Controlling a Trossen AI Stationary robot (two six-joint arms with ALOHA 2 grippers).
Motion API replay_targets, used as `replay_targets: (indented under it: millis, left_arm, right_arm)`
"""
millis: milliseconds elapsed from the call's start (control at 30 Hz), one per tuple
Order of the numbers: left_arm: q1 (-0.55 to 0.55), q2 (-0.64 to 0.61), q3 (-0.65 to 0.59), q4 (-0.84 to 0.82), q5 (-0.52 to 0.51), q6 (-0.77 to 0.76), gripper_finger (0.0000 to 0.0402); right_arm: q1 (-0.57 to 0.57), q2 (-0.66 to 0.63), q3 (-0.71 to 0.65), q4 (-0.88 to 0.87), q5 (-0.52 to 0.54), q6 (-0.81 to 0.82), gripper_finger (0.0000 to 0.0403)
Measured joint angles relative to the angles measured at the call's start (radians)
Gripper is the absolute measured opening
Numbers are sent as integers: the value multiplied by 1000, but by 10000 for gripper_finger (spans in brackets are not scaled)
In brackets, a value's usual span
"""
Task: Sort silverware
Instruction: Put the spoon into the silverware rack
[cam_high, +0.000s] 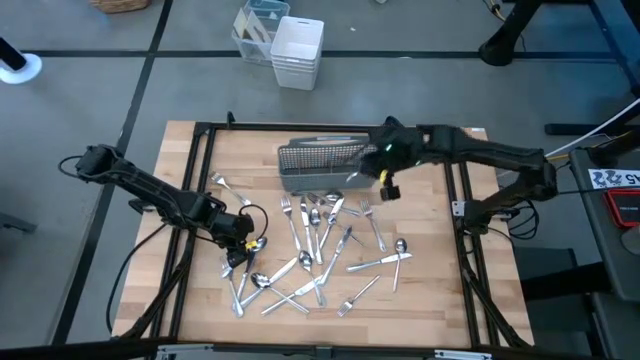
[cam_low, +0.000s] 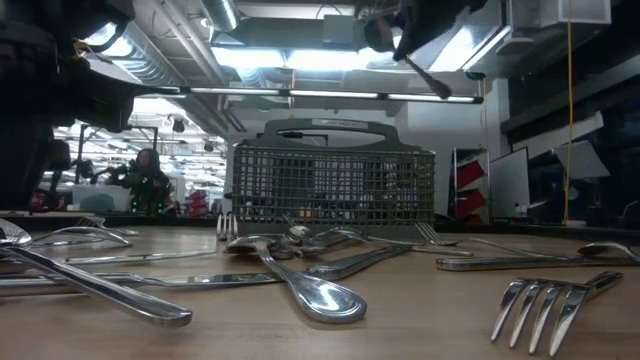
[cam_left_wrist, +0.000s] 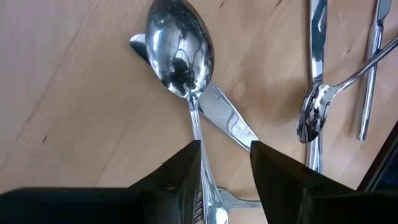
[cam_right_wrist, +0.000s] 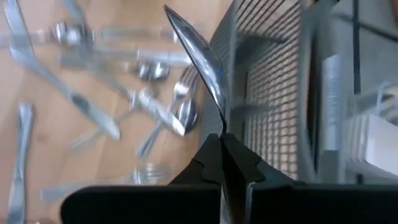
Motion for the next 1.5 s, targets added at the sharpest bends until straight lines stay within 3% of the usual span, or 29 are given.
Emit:
replay_targets:
  millis: [333,533,900,1100,1500]
  left_arm:
    - [0,0,0,0,-21,4,133]
    - [0,0,0,0,-44,4,133]
    - [0,0,0,0,-45,4,133]
    - [0,0,0,0,-45,4,133]
    - [0,0,0,-1,-56,8,133]
  right_arm:
    - [-224,-78,-244,390,-350,-18,1]
    - [-251,-76,-417,699,-448,22,0]
    - [-248,-75,-641,1198,-472,132,0]
    - [-248,-44,-777,1421,-406,177,0]
    - [-248,86,-808,1475,-268,217,4]
